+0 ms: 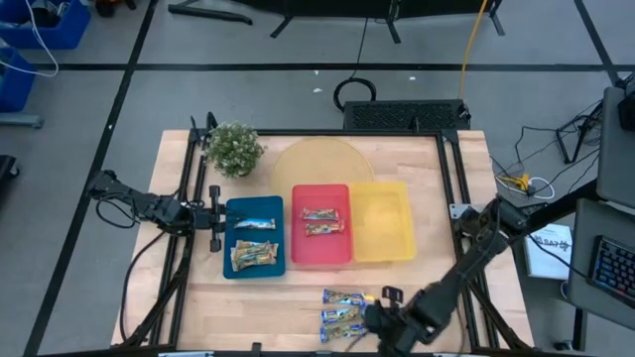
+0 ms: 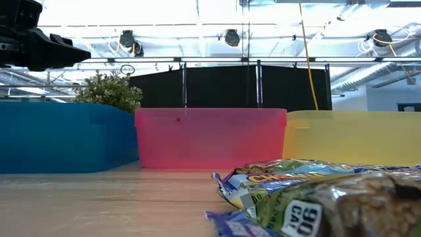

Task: Pick and place Granola Bars by type
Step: Put the red granola bar into the red bin

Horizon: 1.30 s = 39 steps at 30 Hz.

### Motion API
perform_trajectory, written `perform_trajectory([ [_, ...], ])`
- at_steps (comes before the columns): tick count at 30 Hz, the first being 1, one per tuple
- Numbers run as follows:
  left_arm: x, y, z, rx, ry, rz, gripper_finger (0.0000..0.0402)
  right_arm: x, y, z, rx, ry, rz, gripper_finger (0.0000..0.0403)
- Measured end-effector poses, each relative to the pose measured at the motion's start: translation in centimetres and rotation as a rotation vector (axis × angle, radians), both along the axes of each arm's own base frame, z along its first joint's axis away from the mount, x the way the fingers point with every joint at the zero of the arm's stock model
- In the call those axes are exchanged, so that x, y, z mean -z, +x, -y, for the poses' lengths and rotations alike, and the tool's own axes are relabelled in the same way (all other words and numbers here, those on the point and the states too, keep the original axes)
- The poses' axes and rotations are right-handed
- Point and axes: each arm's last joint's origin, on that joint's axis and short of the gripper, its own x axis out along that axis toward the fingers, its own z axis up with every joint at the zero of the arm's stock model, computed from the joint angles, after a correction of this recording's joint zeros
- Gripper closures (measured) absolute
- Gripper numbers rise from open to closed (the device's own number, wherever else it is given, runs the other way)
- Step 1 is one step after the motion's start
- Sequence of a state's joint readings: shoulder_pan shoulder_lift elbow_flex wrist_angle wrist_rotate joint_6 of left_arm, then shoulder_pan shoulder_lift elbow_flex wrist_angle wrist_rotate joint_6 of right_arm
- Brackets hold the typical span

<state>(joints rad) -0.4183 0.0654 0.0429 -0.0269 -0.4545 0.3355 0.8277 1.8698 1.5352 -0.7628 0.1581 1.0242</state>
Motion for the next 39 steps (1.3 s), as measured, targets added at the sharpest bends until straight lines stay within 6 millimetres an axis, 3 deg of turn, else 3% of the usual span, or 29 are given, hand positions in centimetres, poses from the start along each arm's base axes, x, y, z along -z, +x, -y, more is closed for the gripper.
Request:
perform_trajectory([
  [5, 0.0, 0.0, 0.0, 0.000, -0.004, 0.001, 0.0355, -0.1, -0.6, -1.4, -0.038, 0.016, 0.048, 0.0397],
  [8, 0.0, 0.0, 0.0, 0.000, -0.005, 0.001, 0.0355, 1.0, 0.1, -2.0, -0.053, 0.063, 0.029, 0.0367],
  [14, 0.0, 0.0, 0.0, 0.001, -0.005, 0.001, 0.0355, 4.5, 0.5, -1.7, -0.061, 0.034, -0.180, 0.0245],
  [19, 0.0, 0.0, 0.0, 0.000, -0.017, 0.001, 0.0355, 5.0, 0.5, -1.1, -0.021, -0.014, -0.230, 0.0141],
  [22, 0.0, 0.0, 0.0, -0.001, -0.024, 0.001, 0.0355, 5.4, 0.5, -1.5, -0.034, -0.007, -0.222, 0.0104],
  [29, 0.0, 0.0, 0.0, 0.000, -0.025, 0.002, 0.0355, 7.5, -0.1, -1.8, -0.071, -0.073, -0.303, 0.0093],
  [39, 0.0, 0.0, 0.0, -0.001, -0.025, 0.001, 0.0355, 10.2, -1.1, -0.2, -0.126, -0.339, -0.414, 0.0103],
])
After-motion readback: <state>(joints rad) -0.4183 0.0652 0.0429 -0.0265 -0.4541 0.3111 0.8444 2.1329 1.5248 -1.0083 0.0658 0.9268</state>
